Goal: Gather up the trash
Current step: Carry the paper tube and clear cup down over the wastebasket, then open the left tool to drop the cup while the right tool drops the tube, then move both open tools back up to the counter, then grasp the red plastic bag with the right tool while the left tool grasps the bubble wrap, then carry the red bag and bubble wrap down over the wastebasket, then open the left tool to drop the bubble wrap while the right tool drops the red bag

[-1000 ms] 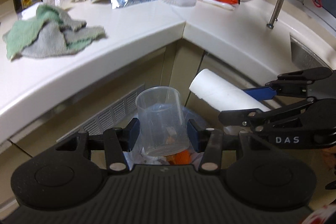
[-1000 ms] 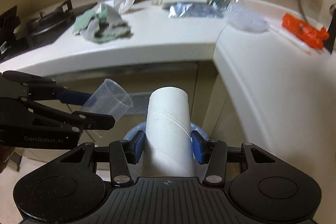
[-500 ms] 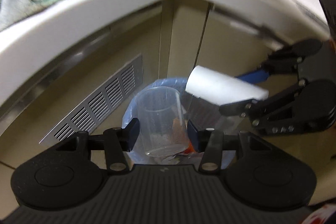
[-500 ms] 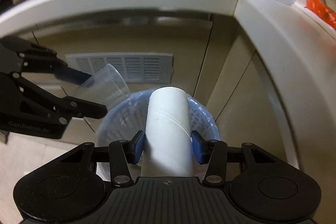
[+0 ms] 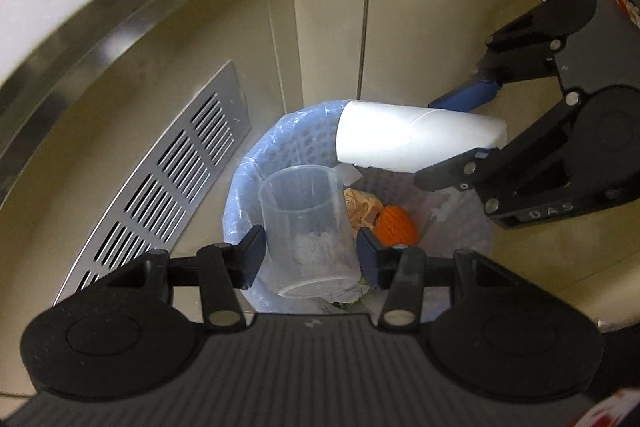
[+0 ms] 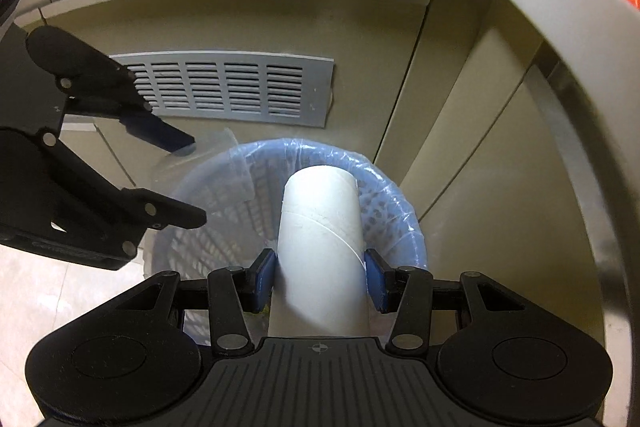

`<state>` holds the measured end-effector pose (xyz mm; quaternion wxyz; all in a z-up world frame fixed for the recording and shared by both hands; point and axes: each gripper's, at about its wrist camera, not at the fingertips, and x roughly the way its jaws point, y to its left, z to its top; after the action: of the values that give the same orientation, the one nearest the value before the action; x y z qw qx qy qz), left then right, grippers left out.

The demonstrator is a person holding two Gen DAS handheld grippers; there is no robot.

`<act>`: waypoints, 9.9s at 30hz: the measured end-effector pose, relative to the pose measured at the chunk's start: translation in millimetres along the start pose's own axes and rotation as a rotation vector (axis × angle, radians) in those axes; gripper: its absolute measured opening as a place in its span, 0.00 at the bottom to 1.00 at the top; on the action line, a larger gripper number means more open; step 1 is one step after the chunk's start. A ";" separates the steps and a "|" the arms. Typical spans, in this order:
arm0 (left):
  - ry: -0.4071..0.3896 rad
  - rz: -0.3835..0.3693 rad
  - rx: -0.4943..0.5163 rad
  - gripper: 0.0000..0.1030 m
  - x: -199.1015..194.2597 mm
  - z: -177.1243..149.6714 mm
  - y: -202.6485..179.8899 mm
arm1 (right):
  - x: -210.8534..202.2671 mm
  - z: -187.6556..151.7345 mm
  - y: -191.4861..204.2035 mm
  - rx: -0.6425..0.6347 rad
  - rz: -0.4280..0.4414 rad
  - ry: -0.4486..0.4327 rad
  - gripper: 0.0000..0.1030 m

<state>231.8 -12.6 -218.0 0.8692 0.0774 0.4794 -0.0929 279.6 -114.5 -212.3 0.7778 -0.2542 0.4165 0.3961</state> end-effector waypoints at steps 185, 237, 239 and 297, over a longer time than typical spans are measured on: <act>-0.334 0.093 -0.186 0.08 -119.8 221.3 6.2 | -195.7 124.0 -194.5 0.467 -0.116 -0.399 0.43; 0.083 -0.120 -0.024 0.08 5.6 23.0 -5.6 | 8.8 -12.0 4.7 -0.051 -0.095 0.137 0.43; 0.088 -0.125 -0.004 0.08 14.0 23.4 -6.6 | 18.5 -9.5 6.1 -0.073 -0.089 0.151 0.43; 0.086 -0.022 -0.077 0.27 -9.1 -7.9 7.7 | 37.3 -1.6 -16.8 0.148 0.023 0.145 0.70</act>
<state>222.3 -2.6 -214.1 0.8491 0.0424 0.5203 -0.0805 305.4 -109.9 -243.7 0.7578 -0.2191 0.5026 0.3537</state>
